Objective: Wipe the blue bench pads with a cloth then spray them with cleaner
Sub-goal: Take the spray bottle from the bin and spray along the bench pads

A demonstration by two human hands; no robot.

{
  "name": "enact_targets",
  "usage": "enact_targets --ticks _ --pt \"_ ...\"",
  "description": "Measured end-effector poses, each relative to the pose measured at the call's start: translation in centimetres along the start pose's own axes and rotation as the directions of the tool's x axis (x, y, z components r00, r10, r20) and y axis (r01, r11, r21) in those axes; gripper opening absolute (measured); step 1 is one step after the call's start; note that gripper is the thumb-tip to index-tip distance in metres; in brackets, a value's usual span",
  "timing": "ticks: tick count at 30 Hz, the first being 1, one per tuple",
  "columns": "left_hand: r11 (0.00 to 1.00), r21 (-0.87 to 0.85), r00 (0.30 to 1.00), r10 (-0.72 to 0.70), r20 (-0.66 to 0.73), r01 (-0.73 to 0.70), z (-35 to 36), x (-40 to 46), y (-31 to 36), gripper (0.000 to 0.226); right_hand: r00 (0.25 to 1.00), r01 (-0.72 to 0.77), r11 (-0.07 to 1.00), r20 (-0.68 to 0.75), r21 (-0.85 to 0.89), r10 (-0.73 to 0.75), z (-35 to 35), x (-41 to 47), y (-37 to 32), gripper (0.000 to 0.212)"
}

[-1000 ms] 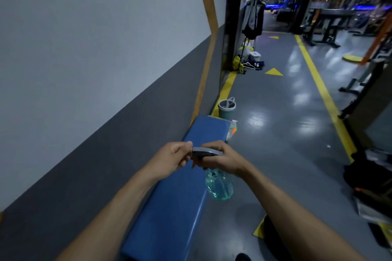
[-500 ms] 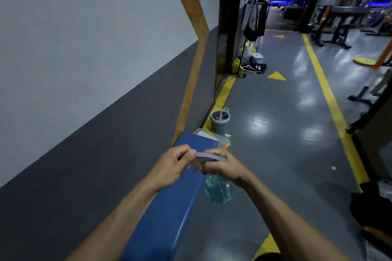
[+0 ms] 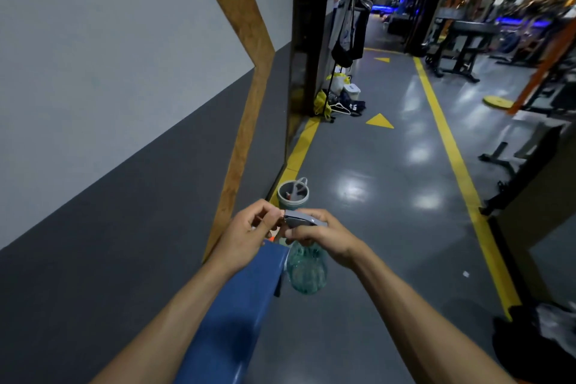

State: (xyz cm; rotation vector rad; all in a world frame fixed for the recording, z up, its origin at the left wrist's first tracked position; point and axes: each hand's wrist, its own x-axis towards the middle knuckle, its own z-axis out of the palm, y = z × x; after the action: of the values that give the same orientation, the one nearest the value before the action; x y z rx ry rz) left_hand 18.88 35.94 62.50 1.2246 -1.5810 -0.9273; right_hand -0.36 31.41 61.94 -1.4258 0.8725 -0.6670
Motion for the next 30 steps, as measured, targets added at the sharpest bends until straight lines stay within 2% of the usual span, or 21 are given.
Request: enact_targets --ticks 7,10,14,20,25,27,28,30 --pt "0.997 -0.059 0.998 0.048 0.044 -0.045 1.7 13.9 -1.6 0.020 0.986 -0.006 0.998 -0.164 0.061 0.016 -9.0 8.1 -1.0 0.036" --pt "0.997 -0.078 0.997 0.026 0.071 -0.021 3.1 19.1 -3.1 0.011 0.987 -0.035 0.999 -0.156 0.019 0.038 -12.7 11.6 -0.4 0.027" --pt "0.998 -0.053 0.997 -0.022 0.068 0.026 4.5 25.7 -6.4 0.009 0.986 -0.045 0.999 -0.158 -0.015 0.043 -18.0 17.0 1.6 0.037" --pt "0.986 -0.022 0.986 -0.165 -0.030 0.165 7.0 33.5 -12.2 0.005 0.997 -0.003 0.986 -0.081 -0.165 -0.010 -25.3 26.5 5.8 0.026" --pt "0.912 -0.061 0.903 -0.410 -0.131 0.405 6.2 36.1 -17.1 0.017 0.999 0.043 0.930 0.043 -0.366 -0.029 -27.3 34.5 9.2 0.010" --pt "0.885 -0.060 0.866 -0.464 -0.188 0.462 5.4 35.8 -18.9 0.008 0.997 0.054 0.893 0.067 -0.446 -0.027 -27.4 37.2 10.7 0.026" --pt "0.870 -0.048 0.844 -0.489 -0.219 0.491 4.9 35.4 -19.9 0.013 0.997 0.051 0.878 0.072 -0.476 -0.019 -27.5 38.4 11.6 0.029" --pt "0.837 -0.041 0.798 -0.535 -0.277 0.546 3.9 34.3 -22.1 0.019 0.997 0.030 0.844 0.080 -0.535 0.015 -28.0 41.0 13.8 0.023"
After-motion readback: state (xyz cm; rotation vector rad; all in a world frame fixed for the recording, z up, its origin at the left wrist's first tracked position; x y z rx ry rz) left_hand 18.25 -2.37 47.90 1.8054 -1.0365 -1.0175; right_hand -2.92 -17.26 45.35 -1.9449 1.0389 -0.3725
